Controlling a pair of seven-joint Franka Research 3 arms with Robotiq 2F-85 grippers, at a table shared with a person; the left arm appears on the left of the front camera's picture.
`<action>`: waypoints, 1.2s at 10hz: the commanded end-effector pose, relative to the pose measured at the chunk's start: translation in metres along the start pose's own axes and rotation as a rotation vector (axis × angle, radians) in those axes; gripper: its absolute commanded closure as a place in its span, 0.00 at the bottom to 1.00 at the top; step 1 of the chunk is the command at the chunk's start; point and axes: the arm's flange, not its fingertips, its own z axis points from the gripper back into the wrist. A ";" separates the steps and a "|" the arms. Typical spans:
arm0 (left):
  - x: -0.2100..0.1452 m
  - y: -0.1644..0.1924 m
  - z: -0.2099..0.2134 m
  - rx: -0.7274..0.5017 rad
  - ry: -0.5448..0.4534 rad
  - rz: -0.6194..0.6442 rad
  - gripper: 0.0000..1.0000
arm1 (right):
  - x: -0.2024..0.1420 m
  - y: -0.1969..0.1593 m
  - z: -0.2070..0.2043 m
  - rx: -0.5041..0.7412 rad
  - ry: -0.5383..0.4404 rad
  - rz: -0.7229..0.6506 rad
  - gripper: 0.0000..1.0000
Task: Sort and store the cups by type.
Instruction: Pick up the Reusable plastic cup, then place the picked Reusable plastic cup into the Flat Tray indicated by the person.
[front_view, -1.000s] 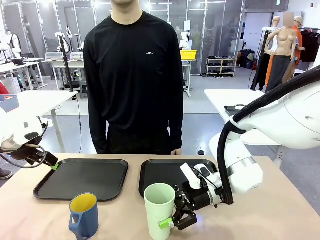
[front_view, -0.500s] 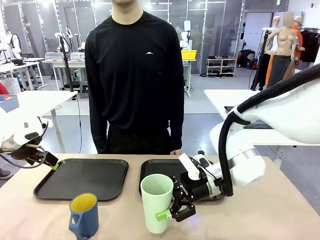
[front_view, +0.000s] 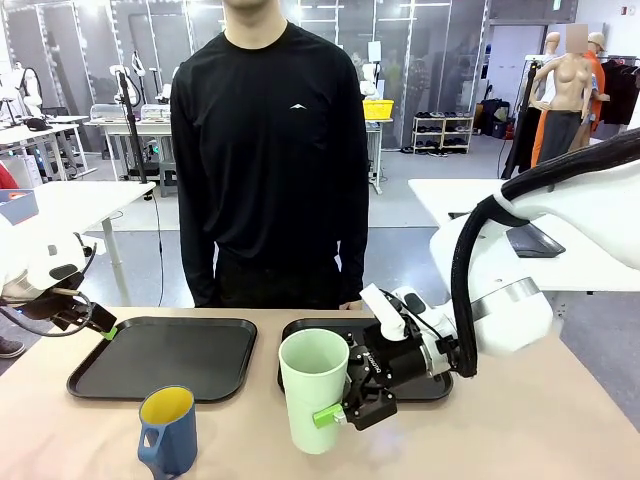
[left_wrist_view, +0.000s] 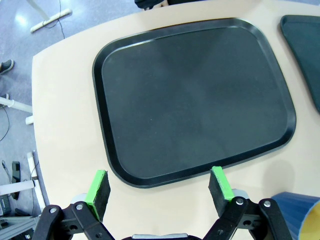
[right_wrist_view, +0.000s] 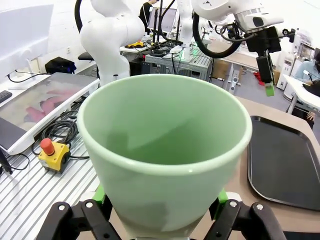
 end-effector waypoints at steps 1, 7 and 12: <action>-0.001 0.002 0.000 -0.004 0.002 0.004 0.00 | -0.003 -0.005 -0.001 0.001 -0.005 -0.001 0.58; -0.001 0.002 0.000 -0.004 0.002 0.004 0.00 | -0.003 -0.005 -0.001 0.001 -0.005 -0.001 0.58; -0.001 0.002 0.000 -0.004 0.002 0.004 0.00 | -0.003 -0.005 -0.001 0.001 -0.005 -0.001 0.58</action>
